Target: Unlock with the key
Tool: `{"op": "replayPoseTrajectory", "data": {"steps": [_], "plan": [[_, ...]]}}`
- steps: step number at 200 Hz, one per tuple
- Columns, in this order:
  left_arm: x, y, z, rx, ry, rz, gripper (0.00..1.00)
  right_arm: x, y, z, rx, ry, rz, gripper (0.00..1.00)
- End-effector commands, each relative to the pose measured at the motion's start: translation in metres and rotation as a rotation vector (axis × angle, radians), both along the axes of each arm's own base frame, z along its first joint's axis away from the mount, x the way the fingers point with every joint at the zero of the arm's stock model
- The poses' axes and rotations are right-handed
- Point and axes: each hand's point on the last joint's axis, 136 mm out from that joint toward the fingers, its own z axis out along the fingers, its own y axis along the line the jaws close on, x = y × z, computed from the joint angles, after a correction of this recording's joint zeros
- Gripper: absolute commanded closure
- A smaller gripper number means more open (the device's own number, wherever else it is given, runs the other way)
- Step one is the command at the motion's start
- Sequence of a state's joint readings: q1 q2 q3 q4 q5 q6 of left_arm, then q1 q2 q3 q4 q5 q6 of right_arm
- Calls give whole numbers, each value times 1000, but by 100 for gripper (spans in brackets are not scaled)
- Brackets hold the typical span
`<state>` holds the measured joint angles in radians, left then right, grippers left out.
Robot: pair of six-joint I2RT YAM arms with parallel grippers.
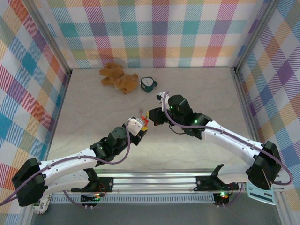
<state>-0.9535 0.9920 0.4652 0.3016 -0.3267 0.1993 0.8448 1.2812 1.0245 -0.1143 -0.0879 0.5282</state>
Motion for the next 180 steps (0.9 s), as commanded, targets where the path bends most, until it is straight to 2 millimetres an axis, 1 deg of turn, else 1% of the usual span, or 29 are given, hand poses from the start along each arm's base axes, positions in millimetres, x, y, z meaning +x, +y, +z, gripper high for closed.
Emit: {"op": "replayPoseTrajectory", "data": {"steps": [1,29,65,110,149,180], "plan": [[5,-2,30,-78,-67,25,69,-12,-4,-7,-21,19,19,100],[7,-2,31,-75,-67,32,69,-13,-7,-14,-34,23,10,100],[5,-3,33,-73,-61,20,69,-14,-2,-19,-38,26,18,100],[4,-6,33,-85,-52,9,69,-15,6,-15,-11,26,39,100],[3,-8,34,-111,-38,2,70,-12,8,-11,-25,3,41,100],[3,-9,39,-123,-43,-1,70,-11,11,-16,-38,8,54,100]]}}
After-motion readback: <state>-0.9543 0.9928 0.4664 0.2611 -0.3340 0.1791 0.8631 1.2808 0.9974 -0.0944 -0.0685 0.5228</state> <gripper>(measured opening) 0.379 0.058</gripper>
